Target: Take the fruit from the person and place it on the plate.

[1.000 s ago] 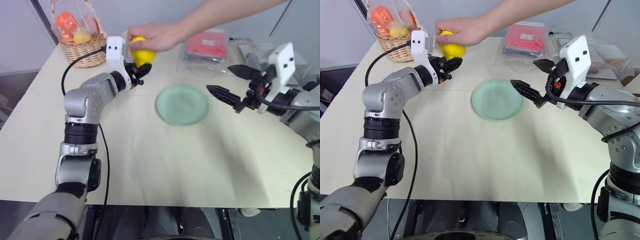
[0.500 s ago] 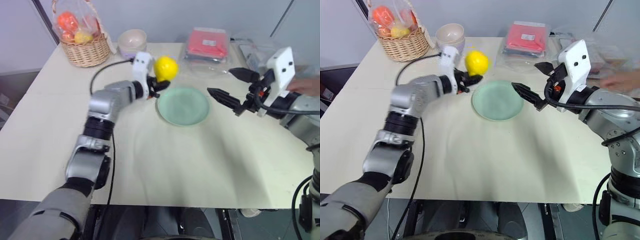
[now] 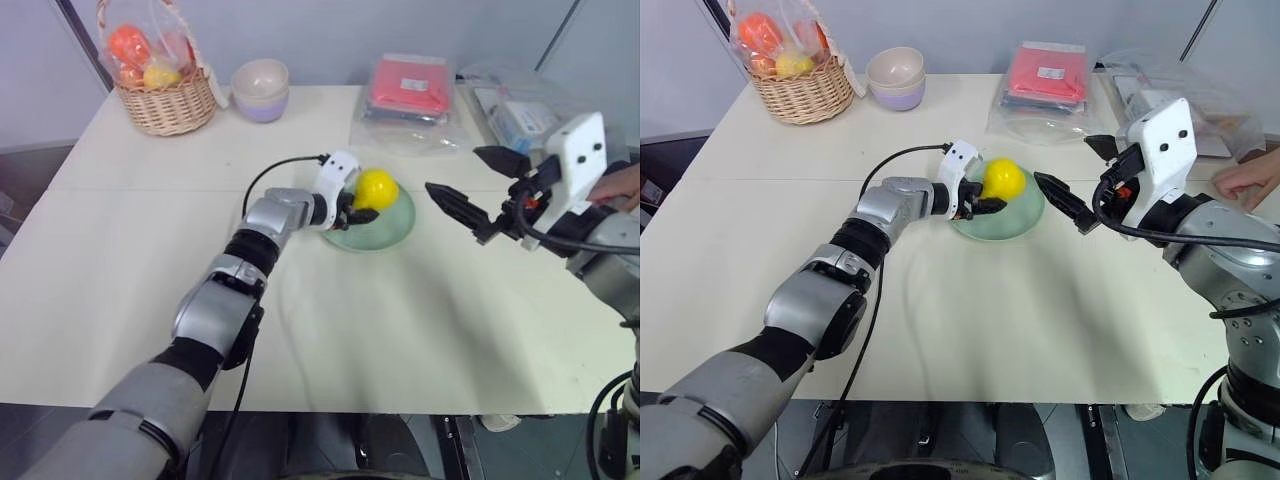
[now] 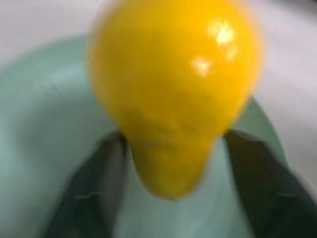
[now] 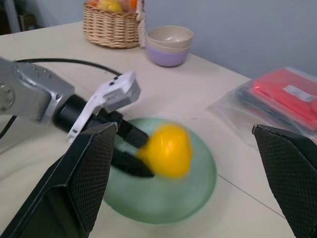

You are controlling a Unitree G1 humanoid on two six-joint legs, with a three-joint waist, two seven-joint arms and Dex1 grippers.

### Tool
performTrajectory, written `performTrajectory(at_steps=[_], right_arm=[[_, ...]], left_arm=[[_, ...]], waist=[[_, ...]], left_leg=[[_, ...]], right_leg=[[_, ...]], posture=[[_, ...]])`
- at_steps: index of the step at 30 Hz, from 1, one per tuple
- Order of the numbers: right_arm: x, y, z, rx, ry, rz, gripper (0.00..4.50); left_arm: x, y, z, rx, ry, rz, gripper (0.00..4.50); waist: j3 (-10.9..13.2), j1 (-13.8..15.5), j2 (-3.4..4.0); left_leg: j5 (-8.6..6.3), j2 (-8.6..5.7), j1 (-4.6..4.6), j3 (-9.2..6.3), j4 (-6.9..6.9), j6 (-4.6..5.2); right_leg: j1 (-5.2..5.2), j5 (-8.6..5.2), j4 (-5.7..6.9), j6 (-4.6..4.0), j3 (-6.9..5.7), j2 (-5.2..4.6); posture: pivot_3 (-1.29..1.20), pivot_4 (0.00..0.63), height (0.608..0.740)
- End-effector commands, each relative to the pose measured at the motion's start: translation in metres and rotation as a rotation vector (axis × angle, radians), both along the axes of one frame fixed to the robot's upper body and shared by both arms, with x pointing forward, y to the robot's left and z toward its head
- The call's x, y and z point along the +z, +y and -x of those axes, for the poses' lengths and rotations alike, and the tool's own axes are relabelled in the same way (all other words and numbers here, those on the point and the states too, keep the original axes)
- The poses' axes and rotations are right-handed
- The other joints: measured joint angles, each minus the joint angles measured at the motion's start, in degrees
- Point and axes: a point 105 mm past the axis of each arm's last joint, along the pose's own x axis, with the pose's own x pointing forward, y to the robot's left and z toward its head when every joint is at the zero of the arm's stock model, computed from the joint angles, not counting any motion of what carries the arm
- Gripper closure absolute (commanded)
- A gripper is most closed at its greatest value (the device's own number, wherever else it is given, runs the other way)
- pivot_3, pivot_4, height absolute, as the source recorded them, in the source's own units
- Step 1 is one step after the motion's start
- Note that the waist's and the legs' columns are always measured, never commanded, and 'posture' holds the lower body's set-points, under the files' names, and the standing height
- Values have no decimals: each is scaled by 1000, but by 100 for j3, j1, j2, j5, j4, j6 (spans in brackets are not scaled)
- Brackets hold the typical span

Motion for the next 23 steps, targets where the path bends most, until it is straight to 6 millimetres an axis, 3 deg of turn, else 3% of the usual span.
performTrajectory(at_steps=[1, 6, 10, 16, 23], right_arm=[[11, 1, 8, -1, -57, 0, 0], [8, 0, 8, 0, -43, 7, 0], [-4, -2, 7, -7, 0, 74, 0], [-40, -12, 6, -21, 96, 224, 0], [-44, -19, 2, -14, 98, 230, 0]], left_arm=[[23, -4, -2, -37, -74, 16, 45], [45, 8, 3, -65, -104, 68, 45], [71, 38, 19, -66, -149, 103, 45], [107, 90, 58, -11, -244, 90, 45], [133, 123, 85, 95, -271, 116, 45]], waist=[[0, 3, 0], [0, -9, 0], [-1, -50, 2], [-1, -12, 2], [-1, 3, 1]], left_leg=[[0, 0, 0, 0, 1, 0], [0, 0, 0, 0, 1, 0], [0, 5, 0, 0, -2, 0], [0, 5, 1, -2, 3, -1], [0, 4, 2, -5, 14, -1]], right_leg=[[0, 0, 1, 0, 0, 0], [0, 0, 2, 0, 0, 0], [-4, 0, 6, 0, 4, 4], [-3, 0, 10, 0, 6, 3], [8, 0, 8, 0, 3, 3]], posture=[[0, 150, 740], [0, 150, 740], [0, 150, 740], [0, 150, 740], [0, 150, 740]])
